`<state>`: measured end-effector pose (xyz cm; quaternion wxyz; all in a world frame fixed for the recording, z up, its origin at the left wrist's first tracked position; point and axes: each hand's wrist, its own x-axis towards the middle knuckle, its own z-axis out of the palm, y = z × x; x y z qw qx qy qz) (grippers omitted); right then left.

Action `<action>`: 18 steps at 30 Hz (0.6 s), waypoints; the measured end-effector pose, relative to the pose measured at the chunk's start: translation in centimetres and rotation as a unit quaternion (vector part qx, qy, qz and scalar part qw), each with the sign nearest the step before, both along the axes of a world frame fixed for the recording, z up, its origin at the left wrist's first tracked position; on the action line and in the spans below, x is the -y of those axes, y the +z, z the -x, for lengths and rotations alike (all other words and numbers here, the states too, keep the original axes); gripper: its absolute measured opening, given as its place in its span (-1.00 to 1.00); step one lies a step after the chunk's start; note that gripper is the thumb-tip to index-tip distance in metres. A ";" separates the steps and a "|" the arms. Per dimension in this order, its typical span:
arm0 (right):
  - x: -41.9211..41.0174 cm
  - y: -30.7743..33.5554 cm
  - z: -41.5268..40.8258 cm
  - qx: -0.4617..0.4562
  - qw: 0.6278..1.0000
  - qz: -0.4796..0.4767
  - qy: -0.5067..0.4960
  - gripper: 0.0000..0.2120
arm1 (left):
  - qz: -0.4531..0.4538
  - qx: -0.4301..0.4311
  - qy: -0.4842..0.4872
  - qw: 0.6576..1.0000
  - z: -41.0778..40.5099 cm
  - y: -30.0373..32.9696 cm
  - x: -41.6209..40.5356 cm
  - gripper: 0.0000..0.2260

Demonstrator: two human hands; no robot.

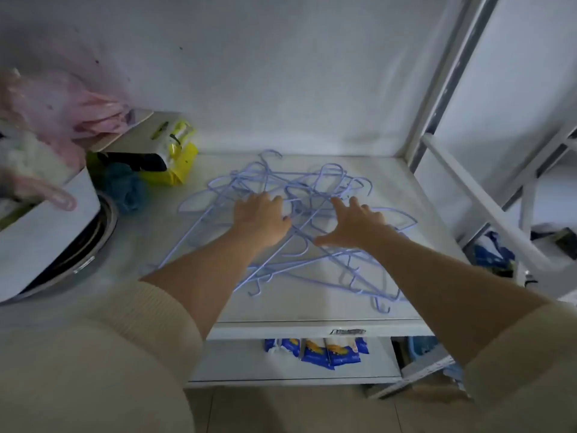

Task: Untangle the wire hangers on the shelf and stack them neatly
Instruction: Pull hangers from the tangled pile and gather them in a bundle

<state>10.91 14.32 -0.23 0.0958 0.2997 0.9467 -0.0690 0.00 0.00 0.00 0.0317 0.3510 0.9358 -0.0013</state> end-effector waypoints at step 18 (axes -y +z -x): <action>-1.2 -0.9 1.7 -0.048 0.999 -0.009 -0.017 0.14 | -0.006 0.015 -0.014 1.000 2.0 -0.9 -0.8 -0.59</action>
